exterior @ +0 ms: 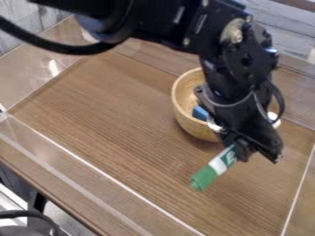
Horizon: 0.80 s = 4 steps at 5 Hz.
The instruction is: Put the green marker in the brown bowl
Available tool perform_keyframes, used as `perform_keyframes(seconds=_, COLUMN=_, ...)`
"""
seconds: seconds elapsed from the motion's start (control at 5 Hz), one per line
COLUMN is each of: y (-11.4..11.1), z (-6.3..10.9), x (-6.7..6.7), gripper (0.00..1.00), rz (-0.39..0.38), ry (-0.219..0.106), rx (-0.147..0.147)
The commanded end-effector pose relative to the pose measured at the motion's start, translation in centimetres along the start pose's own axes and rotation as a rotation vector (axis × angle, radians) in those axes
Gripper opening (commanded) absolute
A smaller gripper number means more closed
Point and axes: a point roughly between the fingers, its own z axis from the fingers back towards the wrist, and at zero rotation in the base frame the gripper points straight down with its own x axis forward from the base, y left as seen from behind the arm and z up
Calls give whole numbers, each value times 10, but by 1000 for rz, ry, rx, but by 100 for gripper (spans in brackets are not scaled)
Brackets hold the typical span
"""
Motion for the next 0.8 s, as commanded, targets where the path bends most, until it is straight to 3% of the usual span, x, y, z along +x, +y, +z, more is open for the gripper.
perform_keyframes(seconds=0.0, y=2, z=0, x=8, gripper=0, rz=6, ry=-33, rx=-7)
perform_keyframes(seconds=0.6, y=11, z=-15, x=13, gripper=0, rz=10, ry=-39, rx=-16)
